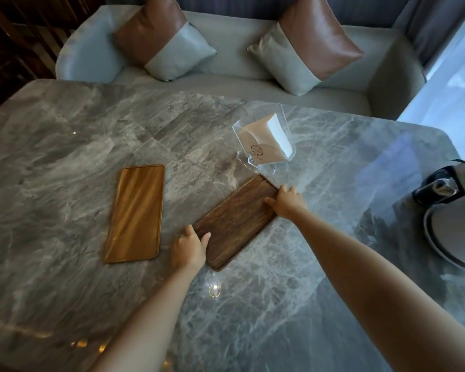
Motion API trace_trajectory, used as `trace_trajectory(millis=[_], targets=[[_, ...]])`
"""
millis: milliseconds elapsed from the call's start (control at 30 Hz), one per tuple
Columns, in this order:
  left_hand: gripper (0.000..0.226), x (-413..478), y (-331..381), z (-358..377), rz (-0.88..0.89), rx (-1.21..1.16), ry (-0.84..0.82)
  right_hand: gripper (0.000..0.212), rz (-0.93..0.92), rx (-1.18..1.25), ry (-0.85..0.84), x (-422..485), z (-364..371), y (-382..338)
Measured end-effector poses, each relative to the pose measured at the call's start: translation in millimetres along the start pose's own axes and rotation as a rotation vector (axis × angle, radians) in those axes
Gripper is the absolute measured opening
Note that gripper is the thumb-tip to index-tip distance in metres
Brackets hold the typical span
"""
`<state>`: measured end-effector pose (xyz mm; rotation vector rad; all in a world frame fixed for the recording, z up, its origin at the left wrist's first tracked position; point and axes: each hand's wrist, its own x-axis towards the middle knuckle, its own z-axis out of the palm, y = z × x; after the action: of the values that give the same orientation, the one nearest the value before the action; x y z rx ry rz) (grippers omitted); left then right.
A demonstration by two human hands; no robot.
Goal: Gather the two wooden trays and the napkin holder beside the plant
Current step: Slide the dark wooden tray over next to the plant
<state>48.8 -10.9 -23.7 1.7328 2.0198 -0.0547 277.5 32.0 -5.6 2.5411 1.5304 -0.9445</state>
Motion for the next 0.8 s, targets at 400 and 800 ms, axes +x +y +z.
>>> trace_trajectory(millis=[400,800], targets=[[0.067,11,-7,-18,0.049,-0.077,-0.023,0.064,0.168,0.266,-0.006,-35,15,27],[0.072,14,61,-36,0.256,-0.040,-0.060,0.025,0.295,0.613,0.007,-105,6,90]])
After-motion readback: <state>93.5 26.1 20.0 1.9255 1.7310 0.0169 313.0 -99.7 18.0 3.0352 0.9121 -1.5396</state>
